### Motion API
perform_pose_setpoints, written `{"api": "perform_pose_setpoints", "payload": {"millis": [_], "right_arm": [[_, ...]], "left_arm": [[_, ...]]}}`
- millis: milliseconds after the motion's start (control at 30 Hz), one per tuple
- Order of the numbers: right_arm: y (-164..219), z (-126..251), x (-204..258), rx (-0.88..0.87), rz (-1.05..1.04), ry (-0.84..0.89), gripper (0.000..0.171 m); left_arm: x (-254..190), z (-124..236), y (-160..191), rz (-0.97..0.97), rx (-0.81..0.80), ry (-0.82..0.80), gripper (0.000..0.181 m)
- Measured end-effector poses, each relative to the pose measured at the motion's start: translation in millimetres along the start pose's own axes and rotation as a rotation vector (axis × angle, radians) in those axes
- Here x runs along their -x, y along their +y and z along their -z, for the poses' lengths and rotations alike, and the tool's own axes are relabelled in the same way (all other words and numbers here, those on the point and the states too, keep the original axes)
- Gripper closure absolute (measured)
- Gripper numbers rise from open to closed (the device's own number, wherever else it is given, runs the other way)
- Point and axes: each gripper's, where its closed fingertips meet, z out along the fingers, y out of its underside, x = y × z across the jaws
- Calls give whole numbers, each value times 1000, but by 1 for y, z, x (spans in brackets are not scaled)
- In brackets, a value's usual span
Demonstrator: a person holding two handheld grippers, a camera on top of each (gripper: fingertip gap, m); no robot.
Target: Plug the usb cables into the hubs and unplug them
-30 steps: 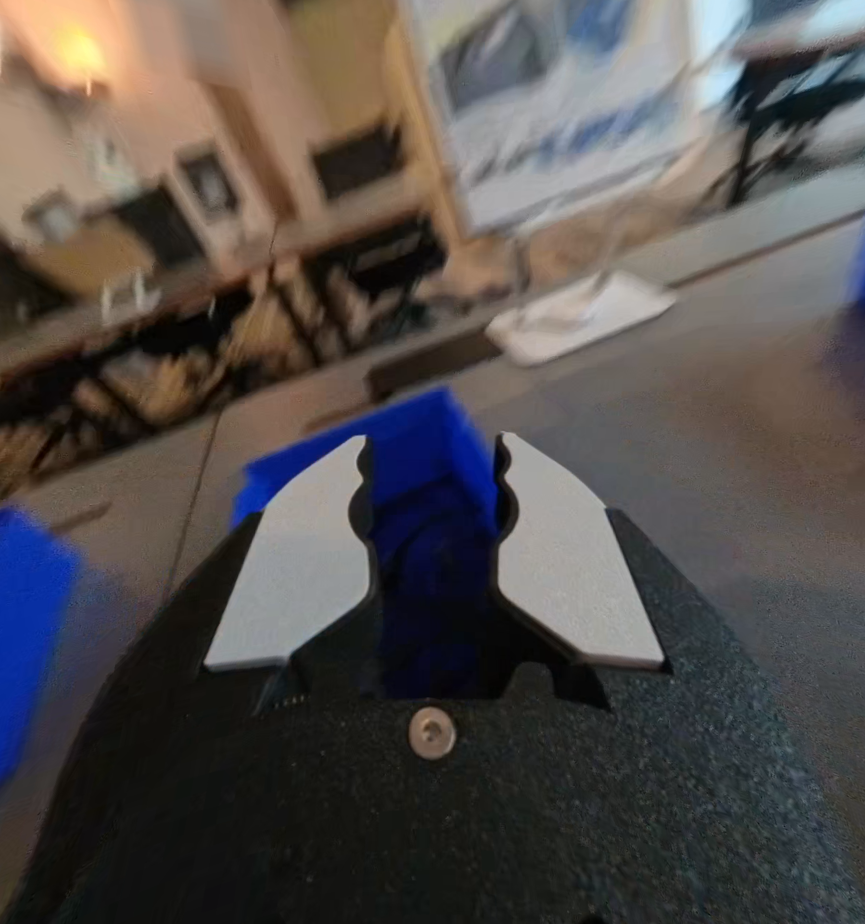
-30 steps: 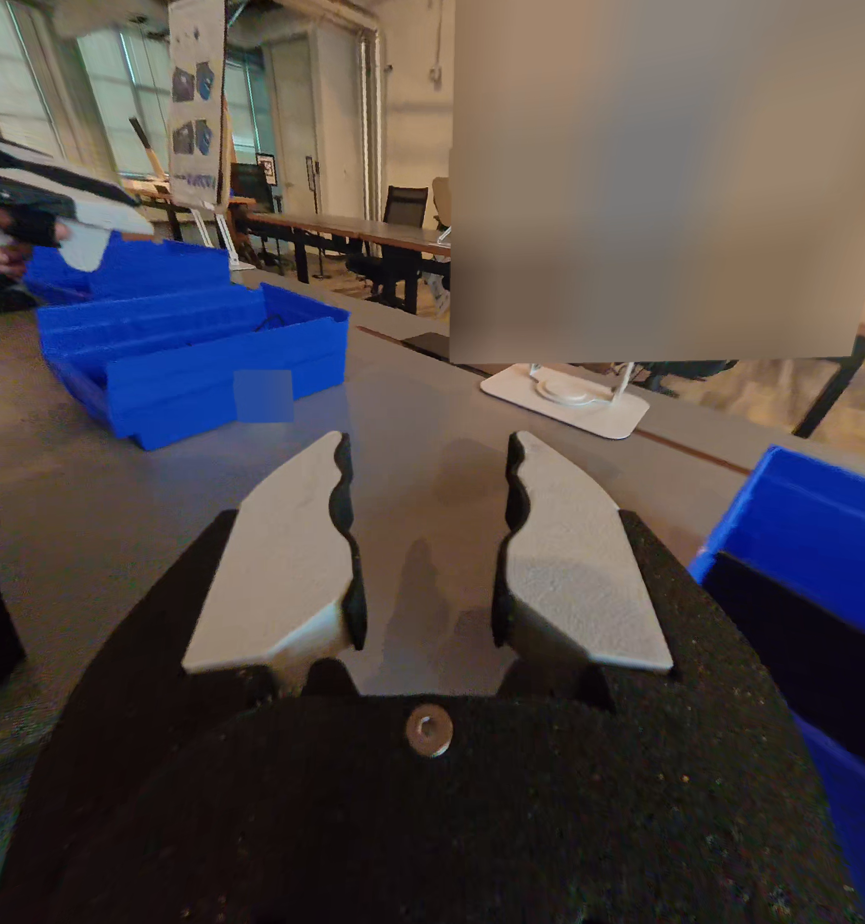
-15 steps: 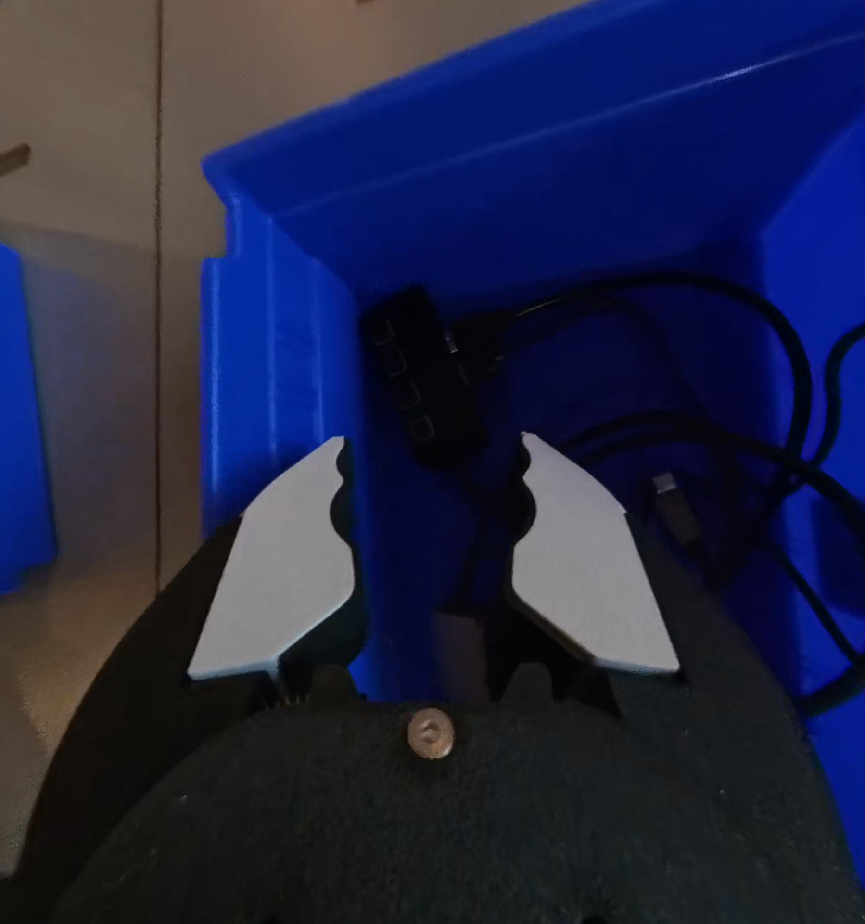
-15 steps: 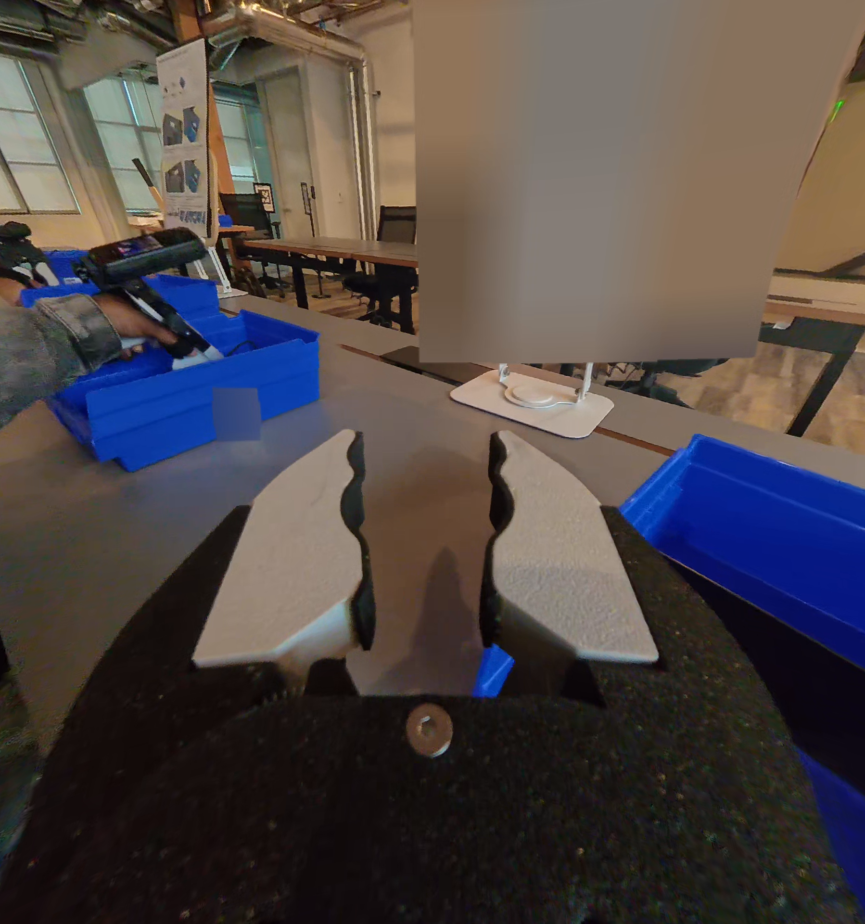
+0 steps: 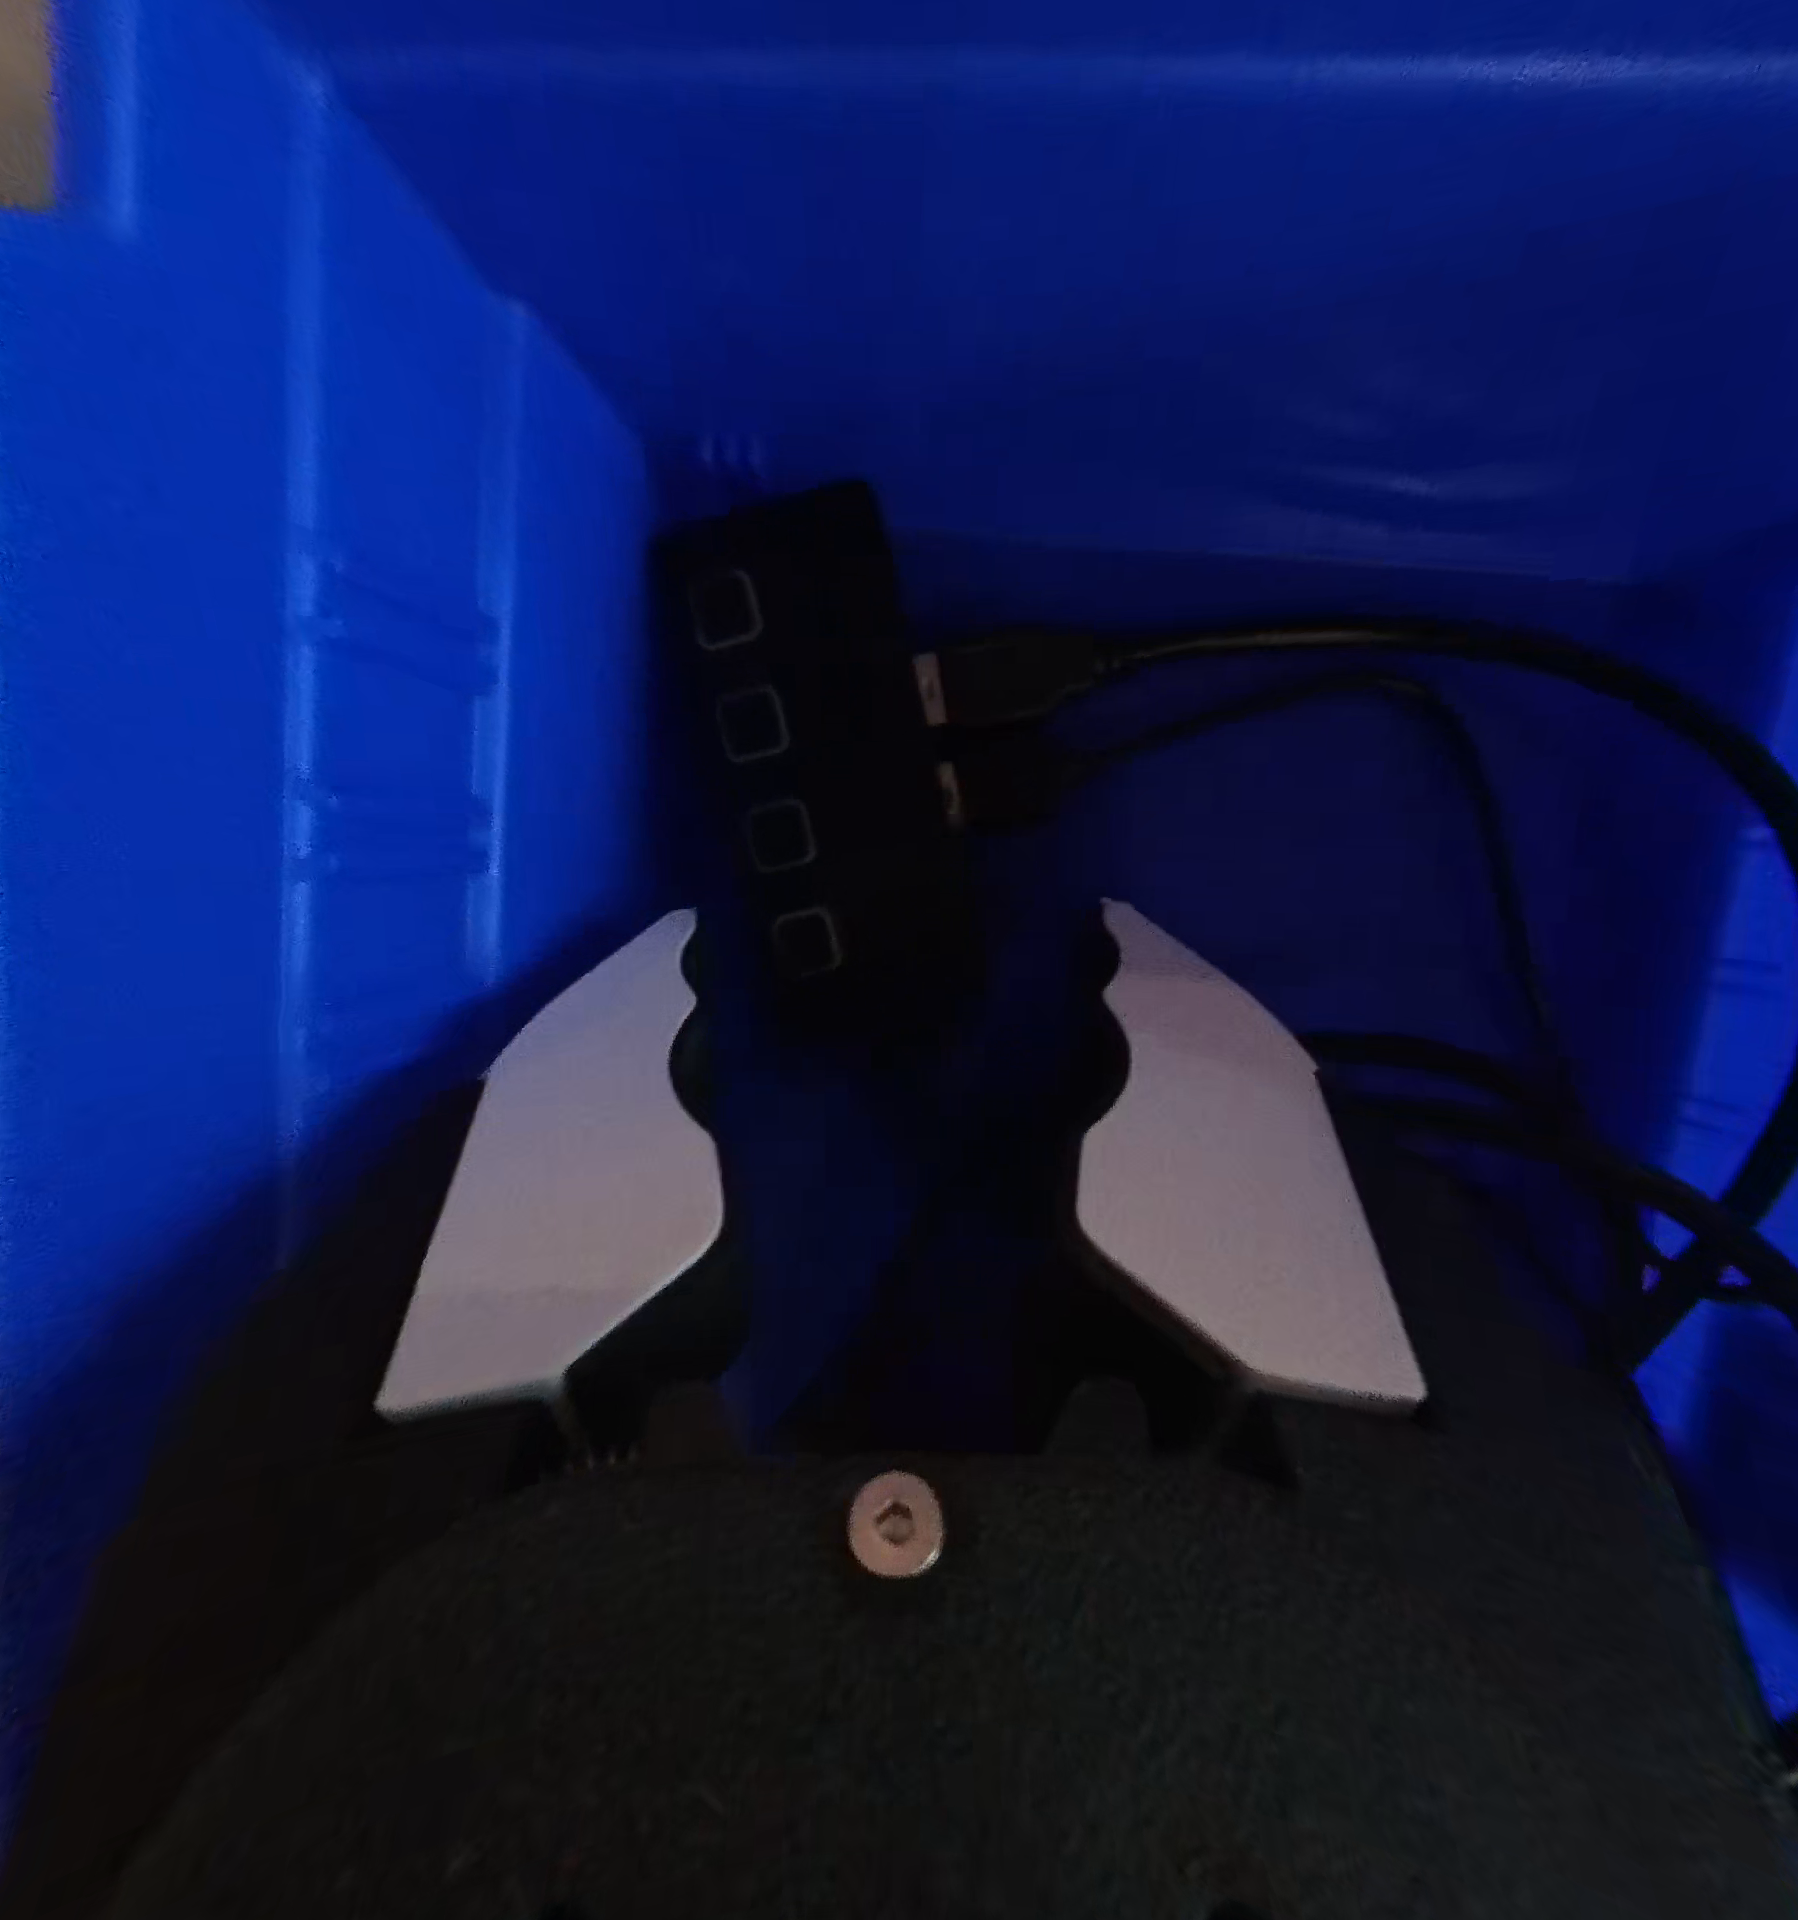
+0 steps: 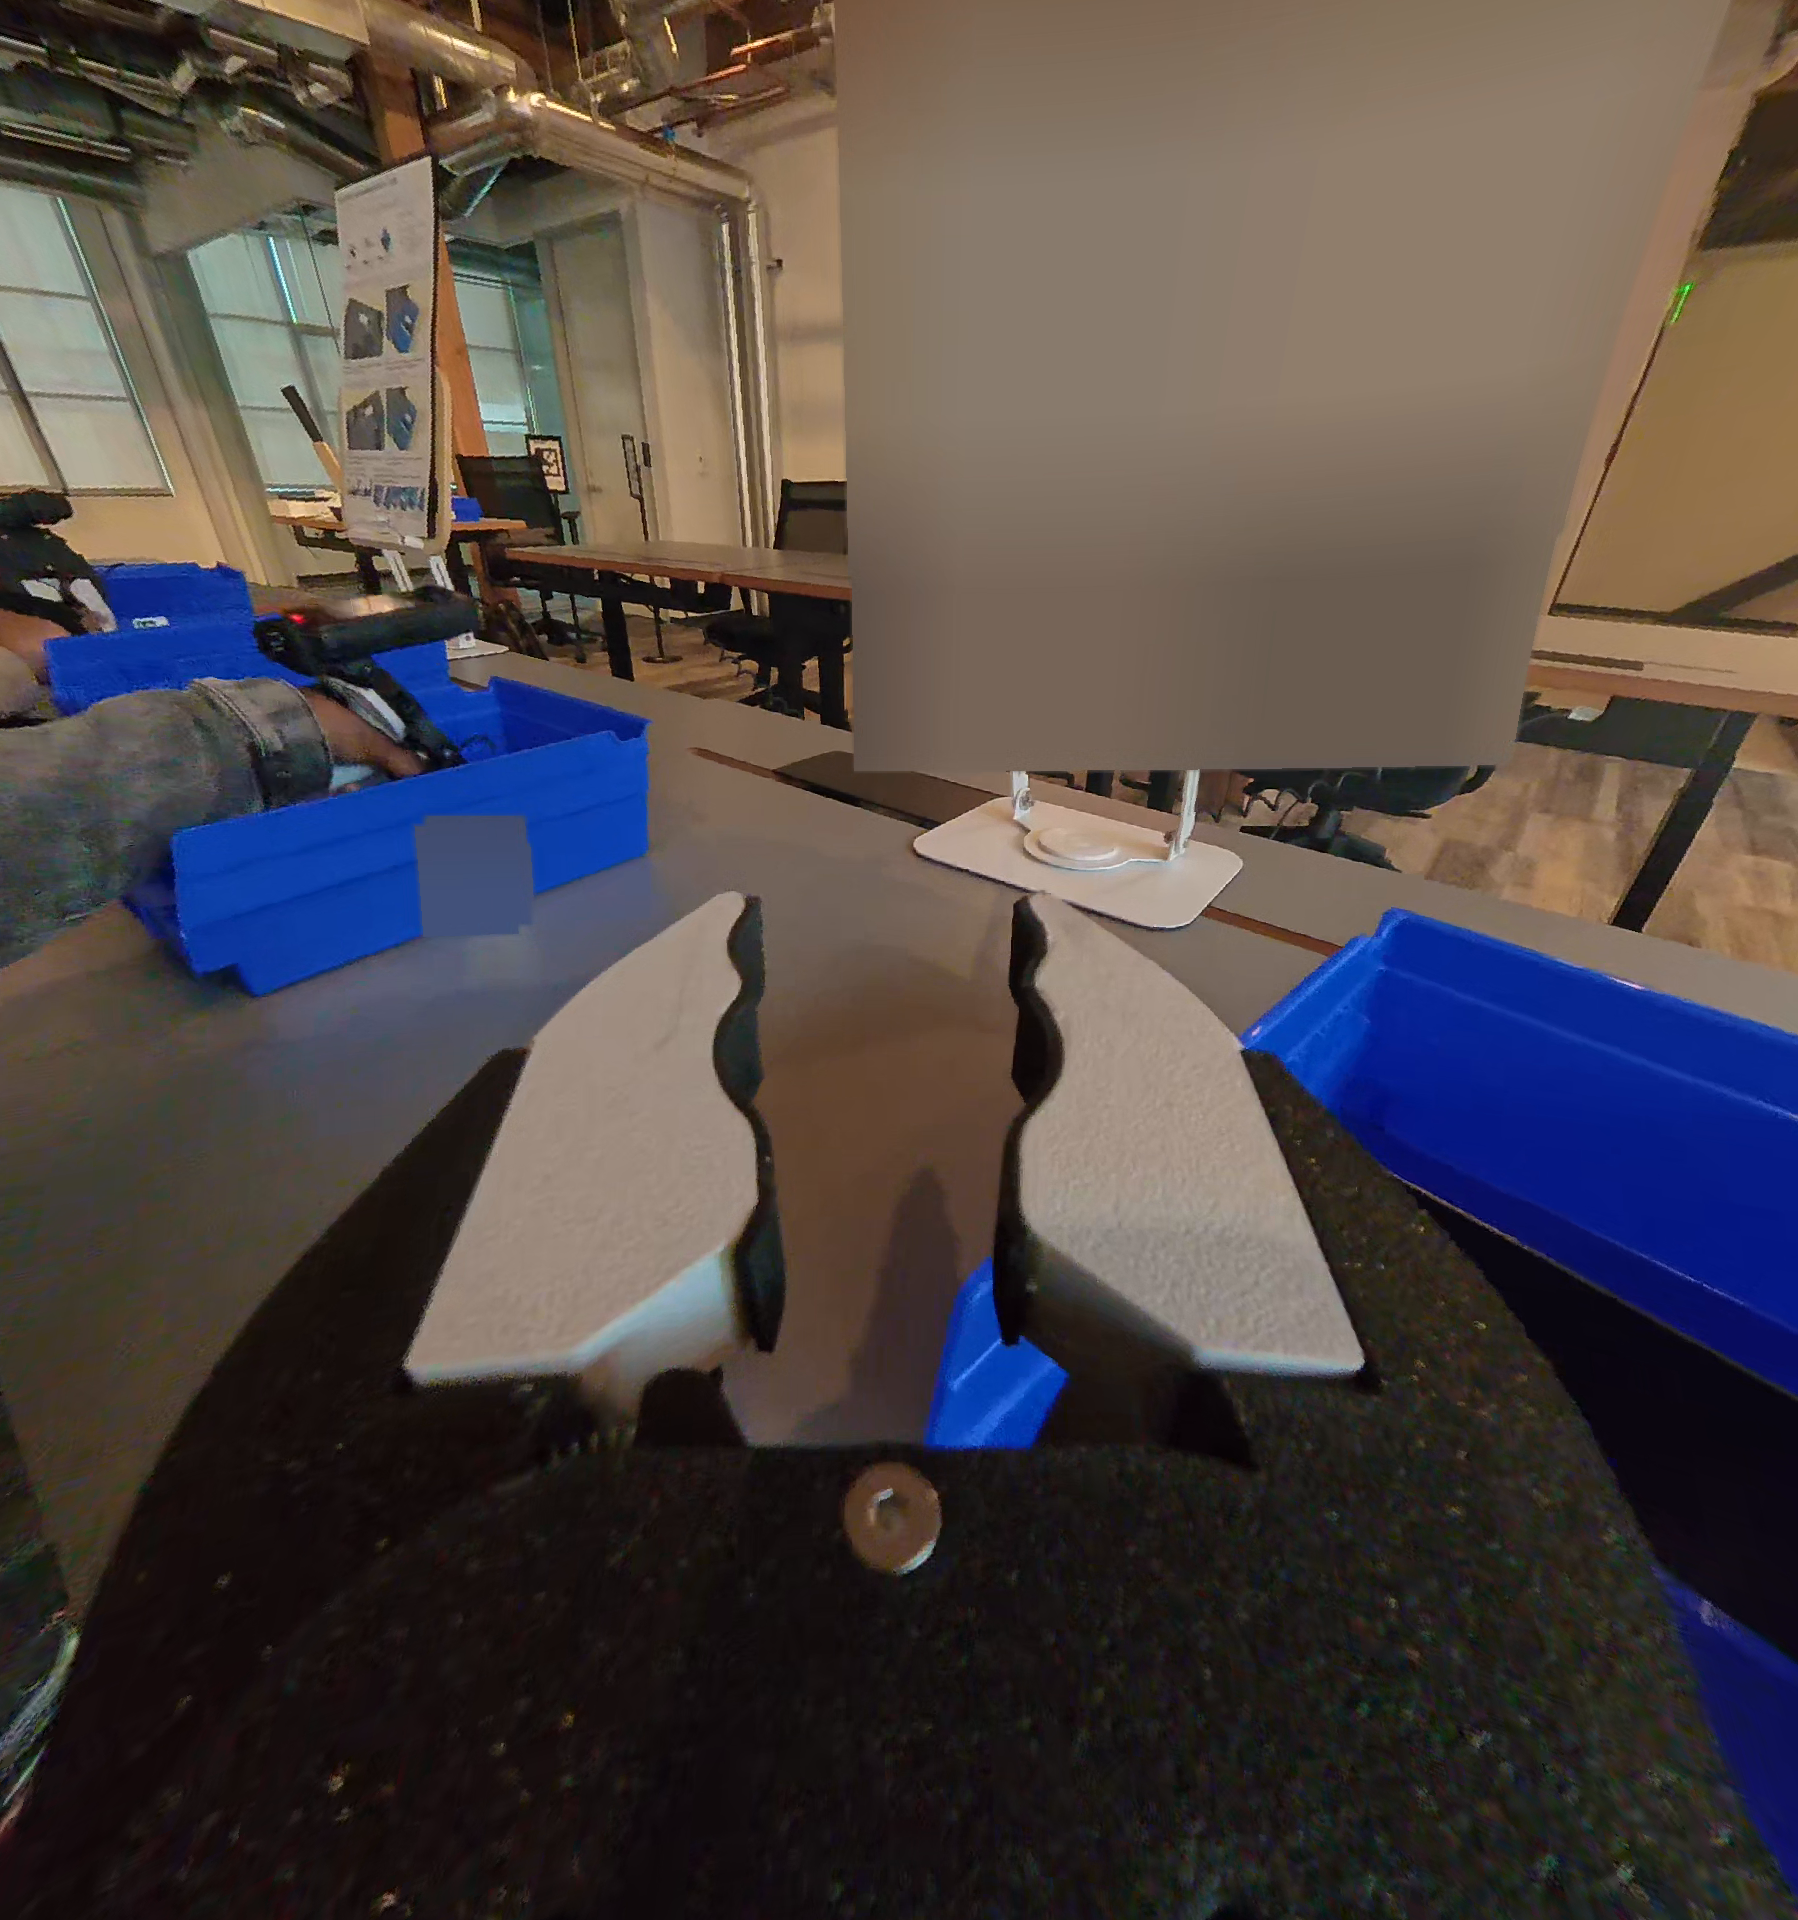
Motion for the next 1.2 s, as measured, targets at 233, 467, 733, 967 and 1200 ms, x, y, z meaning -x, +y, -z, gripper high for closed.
{"api": "perform_pose_setpoints", "payload": {"millis": [233,467,733,967,1200], "right_arm": [[-2,4,-4,-17,4,18,127],[-2,-1,13,9,51,-16,131],[-5,-11,50,38,176,-77,133],[-10,-28,99,53,336,-136,133],[-24,-43,141,37,464,-178,133]], "left_arm": [[6,-1,2,135,-52,130,138],[3,21,-9,97,-275,172,139],[-1,146,-36,-68,-697,86,139],[-46,280,-35,-296,-1054,-108,140],[-69,325,-44,-440,-1178,-341,140]]}}
